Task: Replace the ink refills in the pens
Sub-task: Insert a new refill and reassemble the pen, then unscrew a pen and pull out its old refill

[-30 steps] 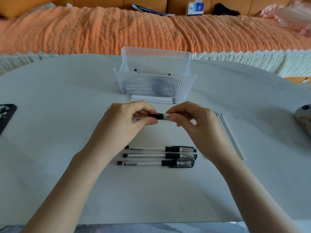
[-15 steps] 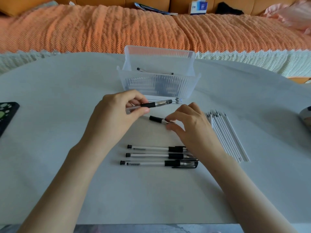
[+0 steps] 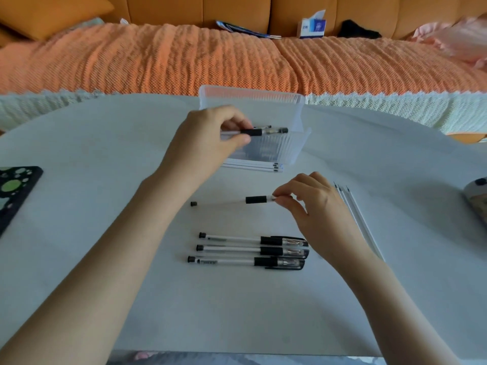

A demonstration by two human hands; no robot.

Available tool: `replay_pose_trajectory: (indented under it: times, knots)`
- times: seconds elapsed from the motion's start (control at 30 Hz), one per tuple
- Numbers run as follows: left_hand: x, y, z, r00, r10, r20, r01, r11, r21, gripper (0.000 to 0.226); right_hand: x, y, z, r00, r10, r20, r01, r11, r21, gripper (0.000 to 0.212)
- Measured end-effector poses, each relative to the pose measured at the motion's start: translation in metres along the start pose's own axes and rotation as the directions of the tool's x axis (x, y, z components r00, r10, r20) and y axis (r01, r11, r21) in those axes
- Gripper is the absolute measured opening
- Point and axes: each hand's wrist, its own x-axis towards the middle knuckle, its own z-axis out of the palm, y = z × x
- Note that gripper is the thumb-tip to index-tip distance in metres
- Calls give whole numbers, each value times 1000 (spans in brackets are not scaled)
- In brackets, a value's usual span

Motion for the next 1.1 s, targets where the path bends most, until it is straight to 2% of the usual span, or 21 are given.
replay_pose_trajectory:
  times: [0.13, 0.33, 0.43, 0.6, 0.73, 0.8, 0.87, 0.93, 1.1]
  knots:
    - [47, -1, 3, 994, 0, 112, -4, 999, 41, 12, 0, -1, -2, 1000, -6, 24, 6, 1000, -4, 7]
    - [85, -17, 8, 951, -100, 294, 64, 990, 129, 12, 1, -1, -3, 1000, -12, 13, 12, 1000, 23, 9]
    - [81, -23, 7, 960, -93, 265, 70, 993, 93, 16, 1, -2, -3, 1000, -7, 24, 6, 1000, 22, 9]
    - [47, -8, -1, 988, 40, 150, -44, 999, 23, 16, 3, 1, -3, 999, 33, 8, -34, 996, 88, 8]
    - [-4, 9, -5, 975, 110, 194, -97, 992, -75, 12, 4, -3, -7, 996, 88, 12, -89, 984, 152, 7]
    - [-28, 12, -2, 963, 89, 255, -74, 995, -69, 16, 5, -5, -9, 993, 115, 25, -117, 977, 179, 8]
    - [-46, 9, 3, 951, 27, 308, -43, 998, 44, 23, 4, -7, -10, 988, 145, 54, -154, 963, 221, 10]
    - [-56, 4, 9, 945, -19, 326, -14, 995, 98, 21, 5, -8, -9, 979, 177, 98, -196, 947, 256, 11]
    - [-63, 0, 19, 972, -3, 235, -7, 999, 40, 17, 5, -13, -9, 978, 157, 135, -191, 937, 294, 13]
